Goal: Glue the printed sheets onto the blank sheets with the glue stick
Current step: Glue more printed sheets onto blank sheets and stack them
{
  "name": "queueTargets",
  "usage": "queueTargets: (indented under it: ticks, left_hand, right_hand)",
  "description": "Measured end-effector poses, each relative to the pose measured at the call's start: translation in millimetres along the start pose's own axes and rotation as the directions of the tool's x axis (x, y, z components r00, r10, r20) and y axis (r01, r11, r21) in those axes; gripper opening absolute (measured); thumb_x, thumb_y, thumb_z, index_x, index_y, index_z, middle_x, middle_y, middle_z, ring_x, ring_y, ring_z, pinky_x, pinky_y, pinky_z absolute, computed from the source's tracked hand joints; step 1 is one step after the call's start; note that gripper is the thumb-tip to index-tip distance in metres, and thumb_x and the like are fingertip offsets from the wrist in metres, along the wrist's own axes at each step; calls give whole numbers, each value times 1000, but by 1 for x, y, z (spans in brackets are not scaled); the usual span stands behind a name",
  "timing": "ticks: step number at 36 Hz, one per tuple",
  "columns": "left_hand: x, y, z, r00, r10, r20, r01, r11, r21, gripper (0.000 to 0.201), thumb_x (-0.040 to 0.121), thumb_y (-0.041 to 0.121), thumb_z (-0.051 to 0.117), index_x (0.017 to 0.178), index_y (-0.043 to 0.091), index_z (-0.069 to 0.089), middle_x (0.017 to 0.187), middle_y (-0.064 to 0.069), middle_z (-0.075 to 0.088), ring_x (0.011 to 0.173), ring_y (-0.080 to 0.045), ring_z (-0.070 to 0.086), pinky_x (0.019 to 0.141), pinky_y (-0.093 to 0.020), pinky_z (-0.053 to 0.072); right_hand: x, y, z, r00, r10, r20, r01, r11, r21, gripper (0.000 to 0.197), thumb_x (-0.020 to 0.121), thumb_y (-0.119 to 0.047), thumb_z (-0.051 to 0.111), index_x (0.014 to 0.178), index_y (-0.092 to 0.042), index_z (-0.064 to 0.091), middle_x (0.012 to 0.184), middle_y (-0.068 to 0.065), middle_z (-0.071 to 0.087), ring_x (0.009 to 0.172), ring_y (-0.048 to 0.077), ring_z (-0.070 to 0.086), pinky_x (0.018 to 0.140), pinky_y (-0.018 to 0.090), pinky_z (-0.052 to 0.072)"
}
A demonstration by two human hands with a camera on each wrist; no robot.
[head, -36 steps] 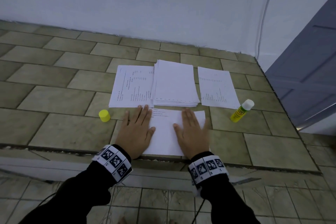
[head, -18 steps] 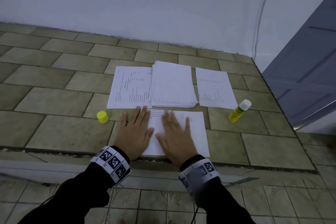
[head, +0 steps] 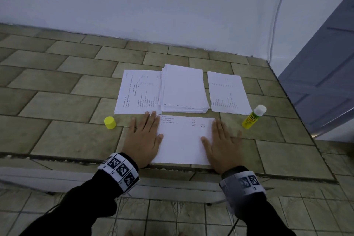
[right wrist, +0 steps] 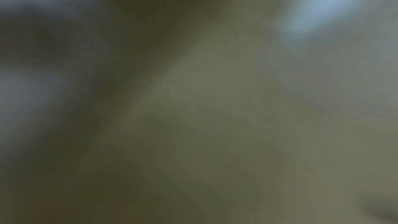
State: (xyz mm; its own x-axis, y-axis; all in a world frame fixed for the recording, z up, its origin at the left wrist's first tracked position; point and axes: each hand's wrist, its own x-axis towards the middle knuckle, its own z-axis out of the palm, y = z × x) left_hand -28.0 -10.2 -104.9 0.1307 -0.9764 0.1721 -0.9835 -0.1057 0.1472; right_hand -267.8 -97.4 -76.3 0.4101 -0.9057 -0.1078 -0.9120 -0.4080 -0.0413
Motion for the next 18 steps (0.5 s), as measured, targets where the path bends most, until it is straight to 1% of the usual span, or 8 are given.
queueTargets:
  ticks: [2,5,8,10,12,14,16,18]
  left_hand:
    - [1,-1,0,1000,-2,6,2,1000,-4,62,96,41,27,139,3,50,147,-12,47,136,-32,45,105,-61,35]
    - [1,-1,1,1000,-2,15,2,1000,-7,63,97,43,26,140,3,50,148,-12,46,136,-32,44,106,-61,34]
    - [-1,-2,1,1000,-1,26,1,1000,-22,69,102,47,11,141,4,48,149,-12,45,138,-32,42,108,-61,34]
    - [-2,-2,1,1000,5,28,-5,1000,-18,71,103,47,7,141,4,49,149,-12,45,137,-32,43,107,-61,35]
    - [-1,-2,2,1000,10,17,-10,1000,-13,65,101,44,17,140,4,49,148,-12,46,137,-32,44,110,-58,30]
    - [1,-2,3,1000,8,15,-8,1000,-6,63,97,43,24,140,4,49,148,-12,46,137,-32,44,111,-56,24]
    - [2,-1,2,1000,0,25,0,1000,4,63,97,43,25,141,4,48,149,-12,45,137,-31,43,110,-58,30]
    - [1,-1,0,999,-8,42,8,1000,-1,64,97,43,24,142,4,47,150,-11,44,138,-31,41,108,-60,32]
  right_hand:
    - [2,-15,-3,1000,19,-5,-19,999,36,97,76,-66,-21,154,-12,-1,163,3,1,150,18,3,115,59,-4]
    - [4,-49,-6,991,-134,-5,134,987,89,95,76,-68,-25,153,-15,-10,162,2,-10,149,16,-7,113,54,-14]
    - [6,-82,-3,945,-326,7,322,937,140,89,78,-61,-20,154,-16,-6,162,0,-9,148,14,-11,115,52,-14]
    - [10,-90,4,931,-366,14,360,921,147,89,83,-65,-17,154,-15,0,163,-1,-4,149,12,-8,115,52,-14]
    - [15,-87,12,931,-364,-15,363,923,130,91,84,-66,-19,155,-15,6,163,-1,2,149,12,-3,113,52,-16]
    - [16,-76,13,946,-324,-27,325,940,103,99,77,-67,-28,155,-16,7,163,-2,4,149,12,0,113,51,-16]
    - [17,-59,10,969,-245,-11,245,967,69,101,73,-66,-31,155,-17,3,163,-4,1,149,9,-3,115,51,-14]
    - [17,-36,5,988,-156,7,155,986,60,95,76,-66,-25,155,-19,0,163,-7,-3,148,7,-5,116,51,-11]
